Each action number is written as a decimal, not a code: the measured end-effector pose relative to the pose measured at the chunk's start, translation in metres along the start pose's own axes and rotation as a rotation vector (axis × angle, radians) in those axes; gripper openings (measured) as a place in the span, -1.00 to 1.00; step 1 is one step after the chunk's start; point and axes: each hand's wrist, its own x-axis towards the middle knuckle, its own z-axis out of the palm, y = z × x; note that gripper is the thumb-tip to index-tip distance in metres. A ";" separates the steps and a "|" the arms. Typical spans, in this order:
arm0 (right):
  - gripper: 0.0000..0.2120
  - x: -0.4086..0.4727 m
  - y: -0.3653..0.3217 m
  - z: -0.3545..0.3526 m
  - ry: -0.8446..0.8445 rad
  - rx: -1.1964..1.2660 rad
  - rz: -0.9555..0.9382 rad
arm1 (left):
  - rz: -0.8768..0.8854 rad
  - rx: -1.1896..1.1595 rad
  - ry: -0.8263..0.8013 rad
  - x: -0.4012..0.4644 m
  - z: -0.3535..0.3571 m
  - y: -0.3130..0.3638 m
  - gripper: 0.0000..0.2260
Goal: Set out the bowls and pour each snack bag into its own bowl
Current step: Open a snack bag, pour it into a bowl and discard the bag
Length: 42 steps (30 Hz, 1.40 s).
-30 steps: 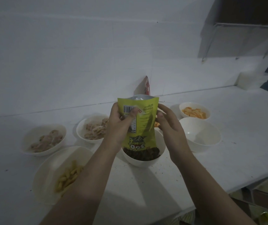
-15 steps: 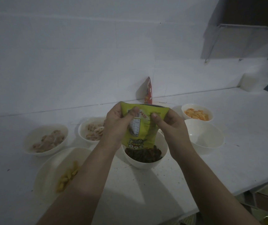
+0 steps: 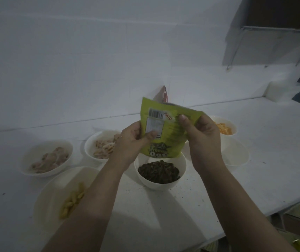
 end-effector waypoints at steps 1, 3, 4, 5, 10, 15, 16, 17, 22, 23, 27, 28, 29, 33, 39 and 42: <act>-0.92 0.002 -0.002 -0.001 0.014 0.012 -0.006 | -0.015 0.023 -0.028 -0.001 -0.002 -0.003 -0.77; -0.90 0.005 -0.004 -0.002 0.017 -0.003 -0.014 | -0.038 0.037 -0.029 -0.003 -0.004 -0.011 -0.78; -0.89 0.004 -0.003 -0.002 0.010 -0.015 -0.012 | -0.043 0.035 -0.017 -0.004 -0.004 -0.015 -0.78; -0.88 0.003 -0.002 -0.001 0.006 -0.021 -0.006 | -0.048 0.039 -0.008 -0.003 -0.004 -0.018 -0.78; -0.88 0.003 0.003 -0.003 0.020 -0.030 0.023 | -0.130 0.085 -0.093 0.000 -0.016 -0.021 -0.78; -0.87 0.004 0.006 -0.004 0.038 -0.023 0.039 | -0.094 0.139 -0.104 0.001 -0.019 -0.017 -0.81; -0.87 0.004 0.006 -0.004 0.032 -0.023 0.040 | -0.081 0.135 -0.106 0.002 -0.018 -0.015 -0.80; -0.86 0.004 0.006 -0.003 0.021 -0.028 0.039 | -0.072 0.109 -0.103 0.002 -0.017 -0.011 -0.78; -0.81 0.000 0.011 -0.001 -0.030 -0.091 0.047 | -0.030 -0.071 -0.017 0.013 -0.009 0.006 -0.79; -0.80 -0.001 0.011 -0.001 -0.038 -0.082 0.056 | -0.025 -0.084 -0.006 0.014 -0.008 0.006 -0.79; -0.75 -0.003 0.015 -0.005 -0.189 -0.149 0.162 | -0.019 -0.201 0.061 0.015 -0.012 0.003 -0.81; -0.75 -0.004 0.020 -0.006 -0.230 -0.229 0.207 | -0.021 -0.241 0.075 0.016 -0.012 0.002 -0.81; -0.76 -0.006 0.025 -0.008 -0.261 -0.324 0.241 | -0.026 -0.263 0.083 0.016 -0.013 0.002 -0.80; -0.77 -0.009 0.038 -0.015 -0.327 -0.381 0.329 | -0.035 -0.265 0.091 0.017 -0.011 0.001 -0.78; -0.79 -0.006 0.046 -0.018 -0.339 -0.569 0.386 | -0.053 -0.378 0.171 0.022 -0.014 0.000 -0.84; -0.78 -0.001 0.044 -0.021 -0.173 -0.399 0.387 | -0.066 -0.395 0.213 0.021 -0.016 -0.003 -0.82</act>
